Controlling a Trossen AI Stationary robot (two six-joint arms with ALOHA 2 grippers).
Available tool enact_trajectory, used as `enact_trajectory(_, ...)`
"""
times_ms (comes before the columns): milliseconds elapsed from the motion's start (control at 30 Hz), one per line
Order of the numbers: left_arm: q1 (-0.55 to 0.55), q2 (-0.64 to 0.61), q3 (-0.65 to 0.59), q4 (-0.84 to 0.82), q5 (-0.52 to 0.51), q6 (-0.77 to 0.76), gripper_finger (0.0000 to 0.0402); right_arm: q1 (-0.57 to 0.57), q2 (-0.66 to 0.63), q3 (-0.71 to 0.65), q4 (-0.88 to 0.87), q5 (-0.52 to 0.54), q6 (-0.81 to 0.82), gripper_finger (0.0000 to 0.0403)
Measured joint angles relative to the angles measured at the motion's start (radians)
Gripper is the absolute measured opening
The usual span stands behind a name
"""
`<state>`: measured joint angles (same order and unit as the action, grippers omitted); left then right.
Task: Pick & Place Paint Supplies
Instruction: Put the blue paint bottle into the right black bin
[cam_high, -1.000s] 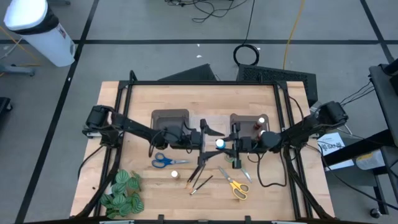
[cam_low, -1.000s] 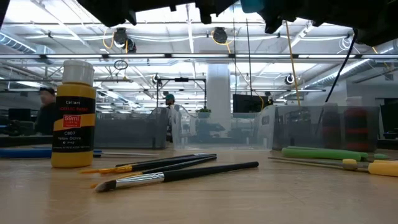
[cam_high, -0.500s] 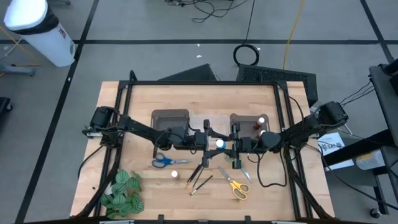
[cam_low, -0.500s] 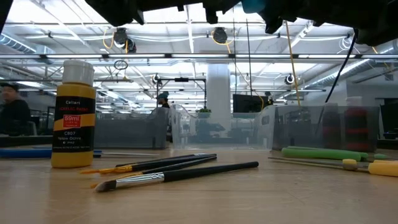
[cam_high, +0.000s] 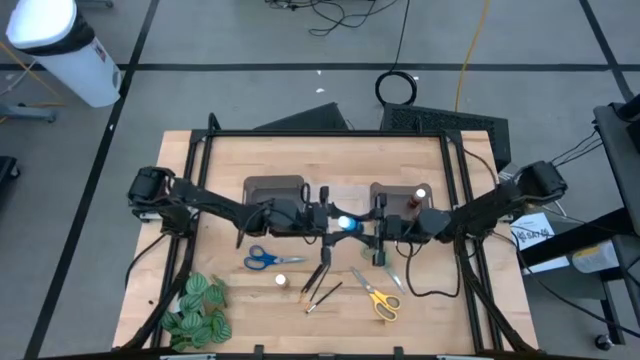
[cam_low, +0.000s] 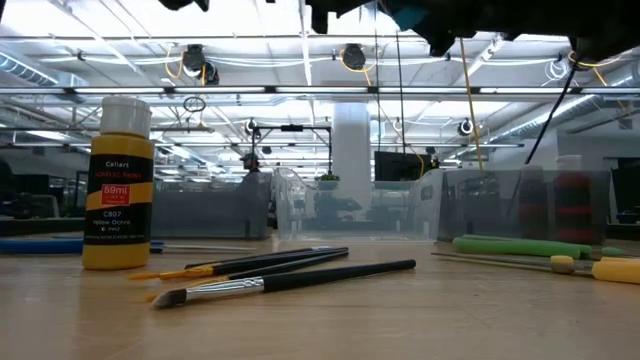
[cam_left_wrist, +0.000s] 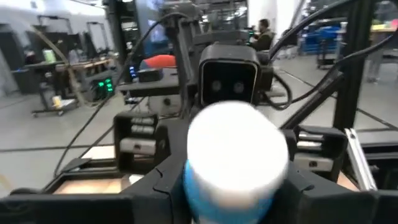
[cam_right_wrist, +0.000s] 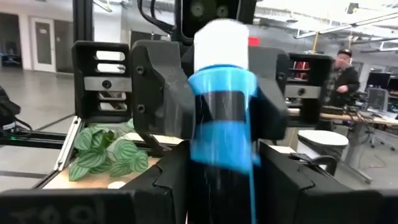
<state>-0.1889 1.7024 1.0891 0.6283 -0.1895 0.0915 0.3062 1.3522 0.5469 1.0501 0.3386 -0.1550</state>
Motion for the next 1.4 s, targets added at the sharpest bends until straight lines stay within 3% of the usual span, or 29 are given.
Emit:
enact_trajectory(167, 0.001, -0.011, 0.001, -0.059, -0.023, -0.006, 0.0138, 0.0, -0.129, -0.002, -0.205, -0.003, 0.044, 0.014)
enact_trajectory(367, 0.004, -0.01, -0.002, -0.025, -0.016, -0.008, 0.0137, 0.001, -0.185, -0.007, -0.28, -0.013, 0.096, 0.0156)
enact_trajectory(567, 0.003, -0.01, -0.005, -0.027, -0.002, -0.015, 0.0156, 0.001, -0.131, -0.008, -0.233, -0.043, 0.094, 0.0139)
enact_trajectory(900, 0.003, -0.01, -0.006, -0.031, 0.002, -0.017, 0.0138, -0.017, -0.068, -0.008, -0.175, -0.052, 0.091, 0.0123)
enact_trajectory(1167, 0.005, -0.01, -0.001, 0.066, 0.032, -0.056, 0.0207, -0.029, -0.002, 0.008, -0.148, -0.047, 0.096, 0.0122)
enact_trajectory(1400, -0.001, -0.021, -0.001, 0.067, 0.11, -0.051, 0.021, -0.037, 0.069, 0.047, -0.126, -0.045, 0.08, 0.0121)
